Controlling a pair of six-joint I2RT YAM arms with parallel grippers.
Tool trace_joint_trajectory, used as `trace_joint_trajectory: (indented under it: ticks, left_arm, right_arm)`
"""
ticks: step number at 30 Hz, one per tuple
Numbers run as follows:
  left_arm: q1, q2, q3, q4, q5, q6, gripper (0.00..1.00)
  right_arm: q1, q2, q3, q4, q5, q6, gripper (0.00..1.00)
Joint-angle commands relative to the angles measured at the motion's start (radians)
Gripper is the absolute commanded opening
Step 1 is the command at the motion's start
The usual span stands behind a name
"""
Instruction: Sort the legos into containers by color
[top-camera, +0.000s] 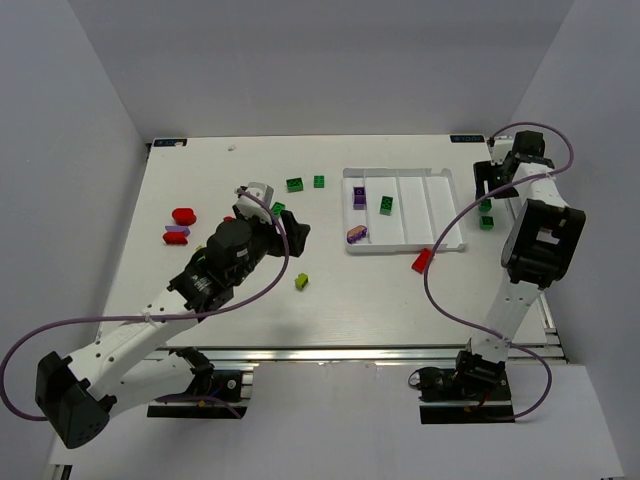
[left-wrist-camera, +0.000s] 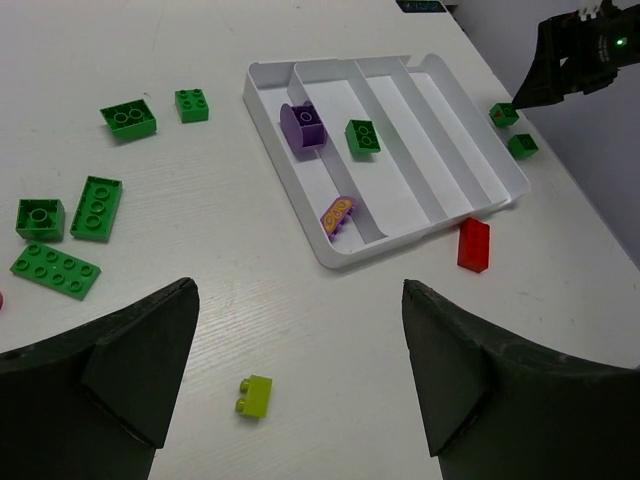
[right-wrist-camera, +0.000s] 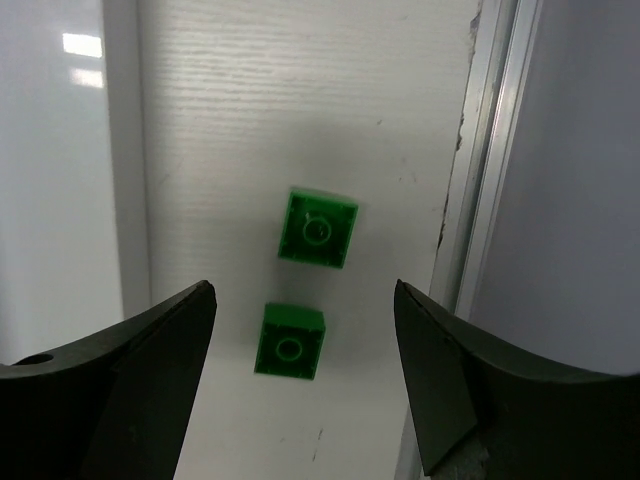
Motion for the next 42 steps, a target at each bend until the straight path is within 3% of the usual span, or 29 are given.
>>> trace_joint_trajectory:
  ticks: [1, 5, 16, 25, 29, 36, 42]
  left_arm:
    - [0.000, -0.041, -0.006, 0.016, 0.002, -0.018, 0.92]
    - [0.001, -0.041, -0.006, 0.019, 0.002, -0.018, 0.92]
    - [0.001, -0.033, -0.007, 0.019, 0.011, -0.020, 0.92]
    - [0.000, -0.032, -0.007, 0.019, 0.008, -0.017, 0.92]
    - [0.000, -0.030, -0.009, 0.019, 0.000, -0.013, 0.92]
    - [0.000, -0.033, -0.010, 0.023, 0.000, -0.007, 0.91]
    - [0.001, -0.040, -0.013, 0.027, 0.008, 0.011, 0.92]
  right_arm:
    - [-0.003, 0.069, 0.098, -0.007, 0.035, 0.008, 0.77]
    - [-0.002, 0.148, 0.201, -0.041, 0.041, 0.016, 0.77]
    - [0.000, 0.242, 0.236, -0.067, 0.058, 0.022, 0.70]
    - [0.000, 0.240, 0.228, -0.061, 0.032, 0.017, 0.41]
    - [0.000, 0.177, 0.186, -0.026, 0.010, 0.013, 0.21]
    - [0.013, -0.065, 0.022, 0.066, -0.146, 0.023, 0.02]
    - [0.147, -0.248, -0.152, 0.089, -0.309, 0.028, 0.00]
